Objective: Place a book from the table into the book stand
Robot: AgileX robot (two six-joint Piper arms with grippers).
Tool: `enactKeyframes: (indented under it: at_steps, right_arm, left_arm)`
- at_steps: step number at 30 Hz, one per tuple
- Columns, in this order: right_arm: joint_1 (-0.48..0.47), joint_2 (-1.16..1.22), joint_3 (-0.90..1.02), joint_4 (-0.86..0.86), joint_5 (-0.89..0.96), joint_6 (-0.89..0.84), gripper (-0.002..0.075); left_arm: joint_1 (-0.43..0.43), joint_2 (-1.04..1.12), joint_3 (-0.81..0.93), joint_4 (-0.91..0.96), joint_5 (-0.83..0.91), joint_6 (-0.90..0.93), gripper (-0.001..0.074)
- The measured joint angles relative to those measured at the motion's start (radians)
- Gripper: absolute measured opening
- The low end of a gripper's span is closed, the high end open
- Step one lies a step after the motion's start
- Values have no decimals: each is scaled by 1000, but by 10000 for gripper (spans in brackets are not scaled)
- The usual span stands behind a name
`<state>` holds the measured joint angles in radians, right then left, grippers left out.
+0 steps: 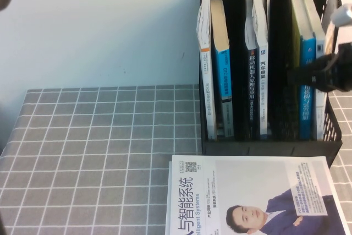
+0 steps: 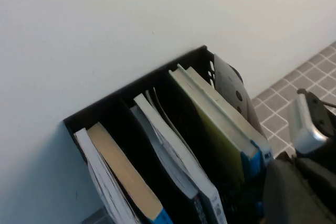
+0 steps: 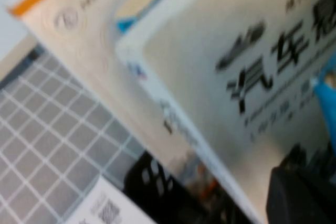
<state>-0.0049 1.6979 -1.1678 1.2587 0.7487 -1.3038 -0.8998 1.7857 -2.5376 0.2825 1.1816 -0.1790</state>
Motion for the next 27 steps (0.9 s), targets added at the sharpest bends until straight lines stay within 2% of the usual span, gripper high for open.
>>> enactKeyframes:
  at_steps: [4, 10, 16, 21, 24, 27]
  right_arm:
    - [0, 0, 0, -103, 42, 48, -2]
    - [-2, -26, 0, -142, 100, 65, -2]
    - [-2, -112, 0, -149, 132, 66, -2]
    - [-3, -162, 0, -191, 209, 80, -2]
    - [-3, -178, 0, -262, 243, 132, -2]
    - [-3, -178, 0, -405, 294, 236, -2]
  left_arm:
    - [-35, -68, 141, 20, 0, 37, 1]
    - [-42, -233, 515, 167, -36, -17, 1]
    - [-42, -492, 893, 243, -204, -181, 1]
    - [-42, -731, 1219, 316, -385, -396, 1]
    - [-42, -869, 1414, 386, -465, -527, 1]
    - [-42, -989, 1576, 456, -548, -629, 1]
